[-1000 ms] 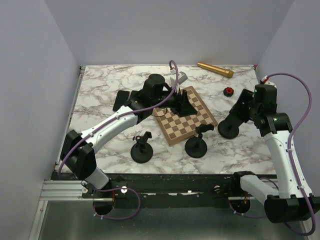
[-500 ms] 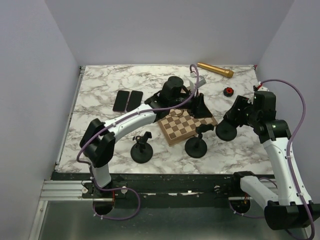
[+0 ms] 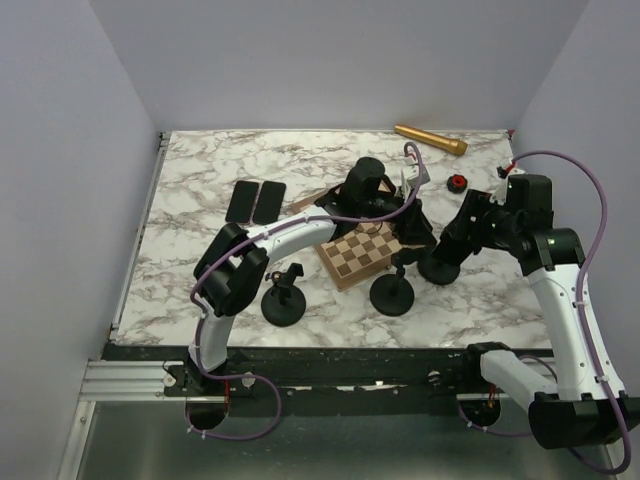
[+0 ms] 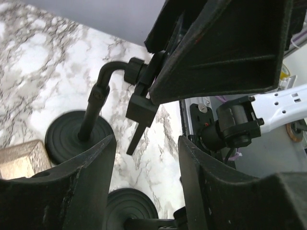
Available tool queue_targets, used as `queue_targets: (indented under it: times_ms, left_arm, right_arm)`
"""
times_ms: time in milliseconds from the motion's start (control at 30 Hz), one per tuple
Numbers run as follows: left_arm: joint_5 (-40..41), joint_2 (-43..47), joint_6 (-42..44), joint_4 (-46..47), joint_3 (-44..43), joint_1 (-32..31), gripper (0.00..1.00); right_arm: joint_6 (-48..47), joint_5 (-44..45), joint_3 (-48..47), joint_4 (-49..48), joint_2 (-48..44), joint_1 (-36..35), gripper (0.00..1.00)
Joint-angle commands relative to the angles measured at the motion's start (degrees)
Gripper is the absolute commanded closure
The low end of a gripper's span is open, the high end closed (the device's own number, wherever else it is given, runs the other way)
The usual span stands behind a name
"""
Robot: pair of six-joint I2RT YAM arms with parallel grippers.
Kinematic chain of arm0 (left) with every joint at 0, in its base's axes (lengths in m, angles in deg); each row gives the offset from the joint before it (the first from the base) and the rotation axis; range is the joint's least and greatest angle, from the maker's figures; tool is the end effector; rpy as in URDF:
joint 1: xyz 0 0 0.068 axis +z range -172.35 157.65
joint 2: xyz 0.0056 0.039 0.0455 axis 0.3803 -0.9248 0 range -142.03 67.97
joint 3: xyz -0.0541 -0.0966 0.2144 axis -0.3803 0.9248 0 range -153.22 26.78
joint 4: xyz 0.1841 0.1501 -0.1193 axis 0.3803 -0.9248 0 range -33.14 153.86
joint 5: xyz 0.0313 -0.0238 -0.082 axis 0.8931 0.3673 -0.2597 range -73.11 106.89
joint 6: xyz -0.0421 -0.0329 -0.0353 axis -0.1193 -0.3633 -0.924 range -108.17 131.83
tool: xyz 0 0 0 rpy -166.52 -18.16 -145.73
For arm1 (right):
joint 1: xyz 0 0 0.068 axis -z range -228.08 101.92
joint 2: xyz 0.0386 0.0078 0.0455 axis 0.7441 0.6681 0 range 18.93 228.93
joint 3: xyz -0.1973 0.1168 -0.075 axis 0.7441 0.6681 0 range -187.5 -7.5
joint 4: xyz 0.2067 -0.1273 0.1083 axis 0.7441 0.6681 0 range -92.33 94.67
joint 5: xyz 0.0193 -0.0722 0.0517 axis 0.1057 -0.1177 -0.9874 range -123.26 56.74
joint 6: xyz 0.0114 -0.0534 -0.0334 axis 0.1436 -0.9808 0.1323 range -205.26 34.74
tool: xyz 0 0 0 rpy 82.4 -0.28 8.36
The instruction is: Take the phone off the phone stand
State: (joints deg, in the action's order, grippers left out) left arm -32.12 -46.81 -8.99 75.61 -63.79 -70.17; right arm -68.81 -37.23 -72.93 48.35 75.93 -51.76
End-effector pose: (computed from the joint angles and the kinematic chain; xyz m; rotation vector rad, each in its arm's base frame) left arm 0.2901 -0.3758 0.2528 1.1165 1.6800 -1.5711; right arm 0.2229 0.0178 0.3204 0.2226 2.3091 0.2586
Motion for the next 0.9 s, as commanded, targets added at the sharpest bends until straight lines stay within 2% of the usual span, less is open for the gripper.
queue_targets:
  times_ms: [0,200,333,533,600,733,867]
  left_arm:
    - [-6.75,0.10,0.17,11.77,1.73,-1.86,0.40]
    - [-9.00,-2.74,-1.78,13.83,-0.68,-2.81,0.42]
    - [-9.25,-3.87,-2.10,12.79,-1.93,-2.98,0.53]
    - [-7.01,-3.22,-2.75,14.39,-0.49,-3.34,0.62]
    - [-7.62,-2.86,-4.18,15.82,-0.10,-3.34,0.62]
    - [-8.03,-1.97,-4.80,16.32,0.21,-3.34,0.56]
    - [-8.20,-1.95,-5.62,16.60,0.21,-3.27,0.58]
  right_arm:
    - [-0.97,-4.88,-4.62,2.57,-1.18,-0.27,0.99]
    - [-1.70,-11.18,-2.89,-0.02,-1.13,-0.27,1.00]
    - [-2.01,-9.36,-2.32,-0.69,-1.26,-0.27,0.99]
    - [-2.17,-9.64,-1.90,-0.98,-0.92,-0.27,0.99]
    - [-2.40,-8.40,-1.75,-0.67,-0.95,-0.27,0.99]
    - [-2.47,-6.24,-1.54,-0.38,-1.32,-0.26,0.99]
    - [-2.78,-4.64,-1.98,-0.05,-1.25,-0.34,0.99]
